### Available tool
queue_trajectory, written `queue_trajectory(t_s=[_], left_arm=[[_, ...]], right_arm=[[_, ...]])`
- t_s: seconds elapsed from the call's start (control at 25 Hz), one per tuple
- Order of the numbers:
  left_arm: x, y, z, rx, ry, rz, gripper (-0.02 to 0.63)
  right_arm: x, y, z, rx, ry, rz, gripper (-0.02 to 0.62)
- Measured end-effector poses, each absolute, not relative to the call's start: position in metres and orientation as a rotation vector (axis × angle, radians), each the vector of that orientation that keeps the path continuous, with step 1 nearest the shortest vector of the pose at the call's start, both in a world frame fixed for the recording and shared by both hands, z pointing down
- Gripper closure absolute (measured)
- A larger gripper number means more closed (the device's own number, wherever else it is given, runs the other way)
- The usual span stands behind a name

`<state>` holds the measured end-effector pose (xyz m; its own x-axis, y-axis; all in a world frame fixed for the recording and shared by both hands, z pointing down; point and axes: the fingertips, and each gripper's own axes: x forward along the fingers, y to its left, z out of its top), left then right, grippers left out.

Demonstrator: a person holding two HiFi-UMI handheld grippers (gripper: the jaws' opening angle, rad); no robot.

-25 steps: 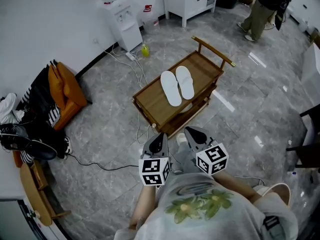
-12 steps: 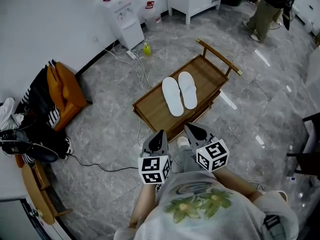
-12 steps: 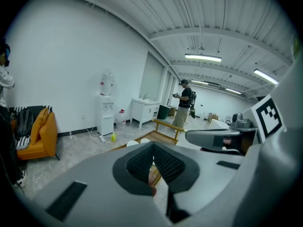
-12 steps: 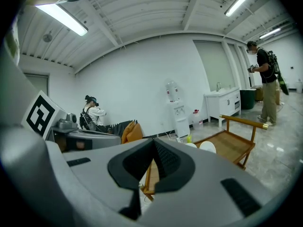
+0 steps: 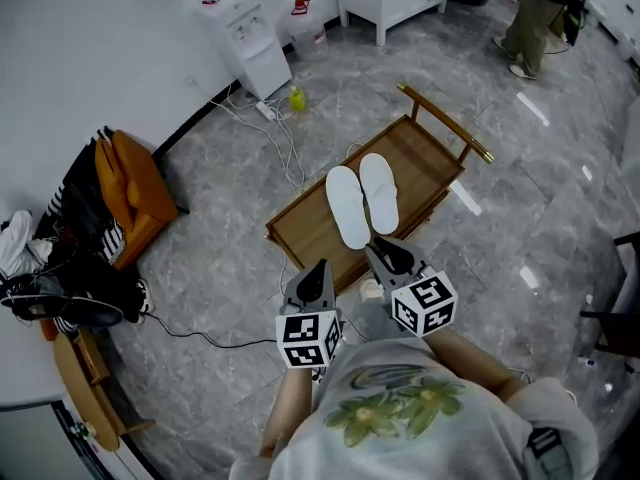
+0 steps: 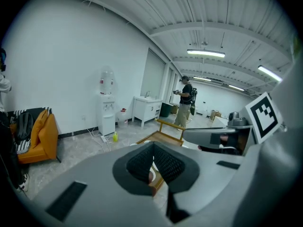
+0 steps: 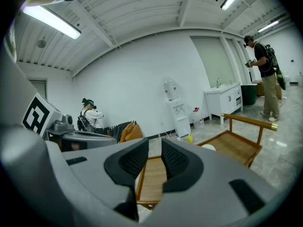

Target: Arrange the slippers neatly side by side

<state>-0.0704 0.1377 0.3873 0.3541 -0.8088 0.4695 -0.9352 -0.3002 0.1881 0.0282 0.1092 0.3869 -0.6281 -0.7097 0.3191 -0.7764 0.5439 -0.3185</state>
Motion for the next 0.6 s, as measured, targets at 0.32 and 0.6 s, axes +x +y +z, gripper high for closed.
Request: queue_trajectory(t_s=[0.32,0.6], left_arm=[[-0.065,0.103,0.405,2.157,-1.515,0.439,0.591],[-0.067,0.078,0.424,2.103,-1.529,0.456,0.591]], right_arm=[[0.030,0.068,0.408,1.213,-2.581,0.720,0.437],[0.026,0.038,0.433,1.138,-2.549,0.786,0.407]])
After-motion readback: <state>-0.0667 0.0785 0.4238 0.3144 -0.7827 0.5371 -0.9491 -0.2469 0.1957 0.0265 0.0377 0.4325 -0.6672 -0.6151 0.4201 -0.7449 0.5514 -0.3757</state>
